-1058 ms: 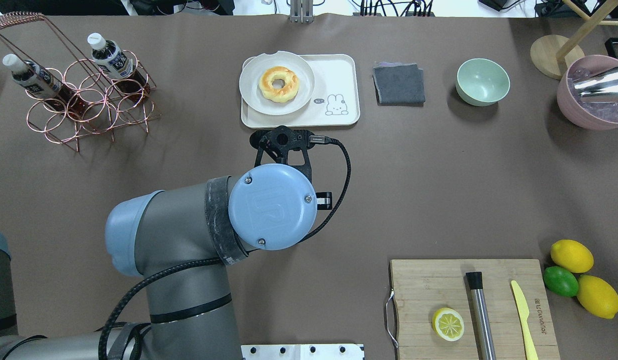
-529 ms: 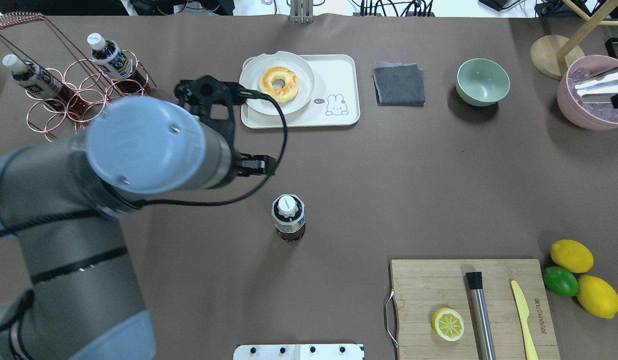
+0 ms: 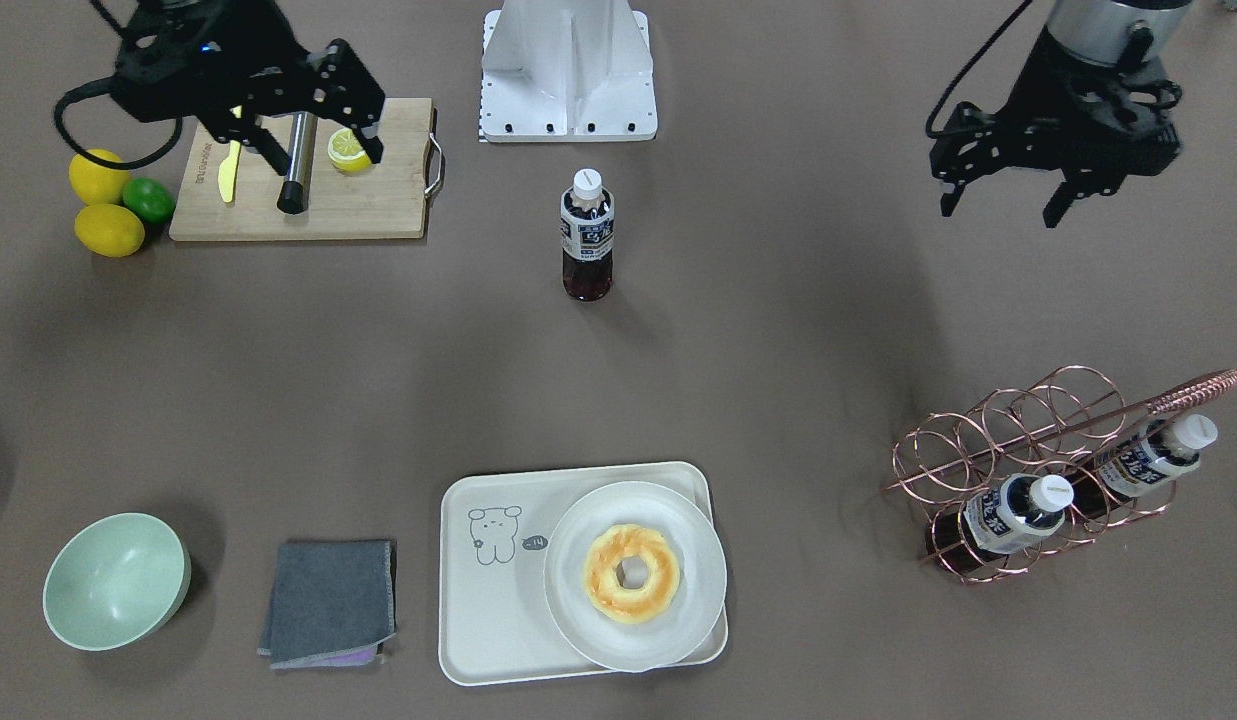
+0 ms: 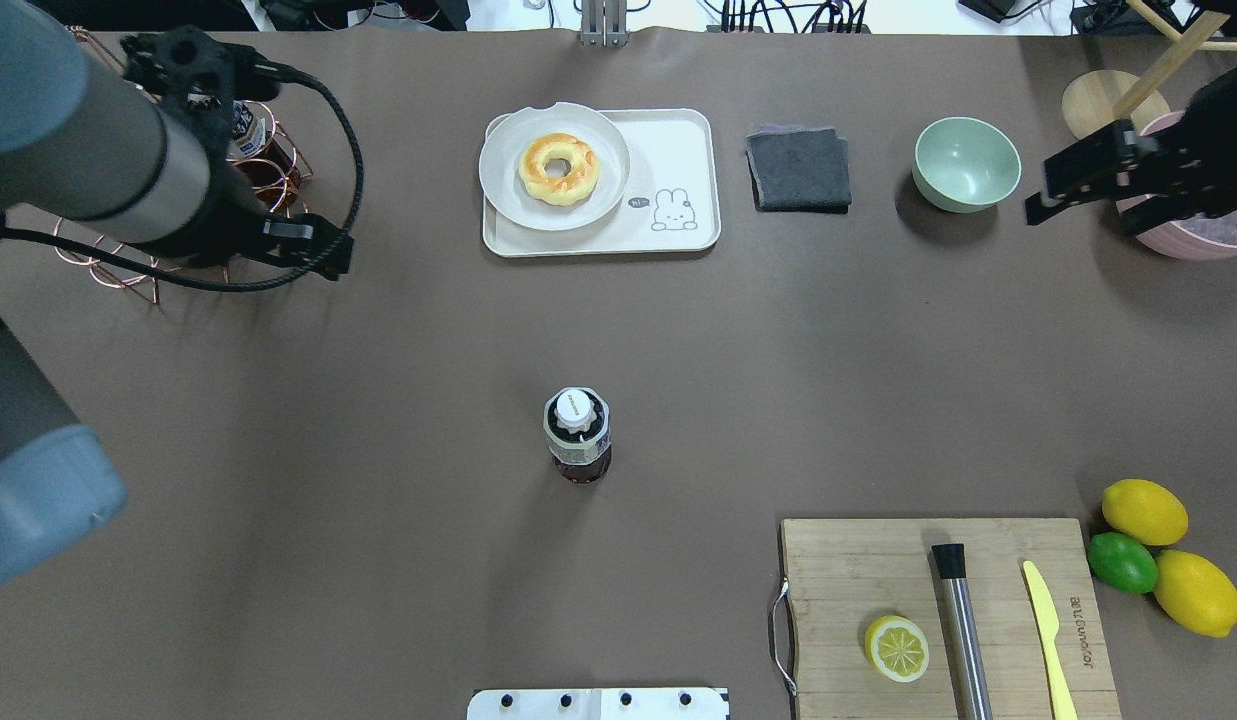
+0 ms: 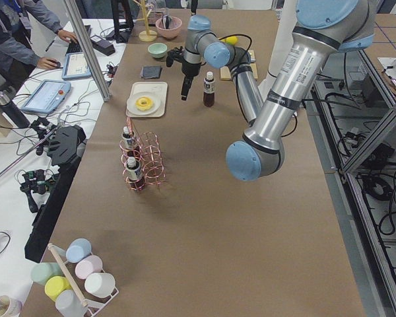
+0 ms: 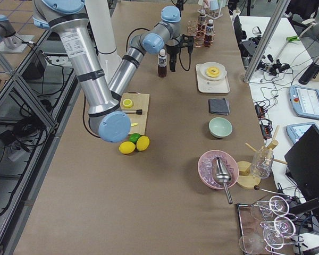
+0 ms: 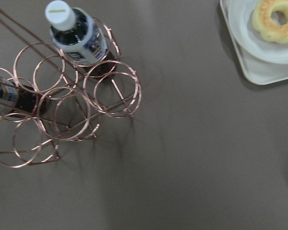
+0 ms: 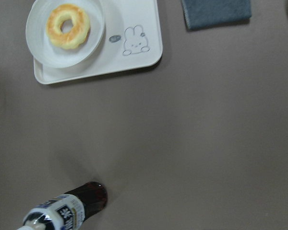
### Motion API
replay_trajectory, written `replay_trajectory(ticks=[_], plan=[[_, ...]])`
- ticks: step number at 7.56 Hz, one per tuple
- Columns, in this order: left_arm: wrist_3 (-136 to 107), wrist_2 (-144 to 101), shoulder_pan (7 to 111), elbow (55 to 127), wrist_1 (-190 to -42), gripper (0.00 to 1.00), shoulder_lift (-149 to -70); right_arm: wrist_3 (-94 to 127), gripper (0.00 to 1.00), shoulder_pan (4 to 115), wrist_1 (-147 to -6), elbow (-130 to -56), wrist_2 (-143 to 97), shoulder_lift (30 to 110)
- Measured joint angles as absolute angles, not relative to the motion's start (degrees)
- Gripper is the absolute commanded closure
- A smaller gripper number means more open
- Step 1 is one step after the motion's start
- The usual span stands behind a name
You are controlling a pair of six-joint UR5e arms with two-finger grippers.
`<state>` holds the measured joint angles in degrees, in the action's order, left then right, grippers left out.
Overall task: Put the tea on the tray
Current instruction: 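Release the bottle and withdraw the left gripper while the right gripper approaches, then grasp the standing tea bottle with the right gripper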
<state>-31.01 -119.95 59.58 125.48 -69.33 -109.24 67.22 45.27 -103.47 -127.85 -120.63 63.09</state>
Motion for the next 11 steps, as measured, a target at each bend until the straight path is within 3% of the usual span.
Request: replay_trajectory(ticks=[4,9,10,11], plan=[[-15.90,-127.86,70.27,117.63,-78.31,0.03,-102.14,76.56,0.04,28.12,-117.05,-119.58,-104.43,43.40],[-15.18,-128.24,71.26,116.37,-81.75,0.03,-100.42,76.82,0.14,23.59,-113.73,-108.20,-99.60,37.59],[-15.19,-128.27,71.27,116.51,-82.06,0.03,-99.96,76.51,0.25,23.32,-113.29,-107.32,-99.46,37.65],[-15.20,-128.26,71.28,116.53,-82.23,0.03,-99.65,76.20,0.42,23.07,-113.09,-106.54,-99.26,37.73]])
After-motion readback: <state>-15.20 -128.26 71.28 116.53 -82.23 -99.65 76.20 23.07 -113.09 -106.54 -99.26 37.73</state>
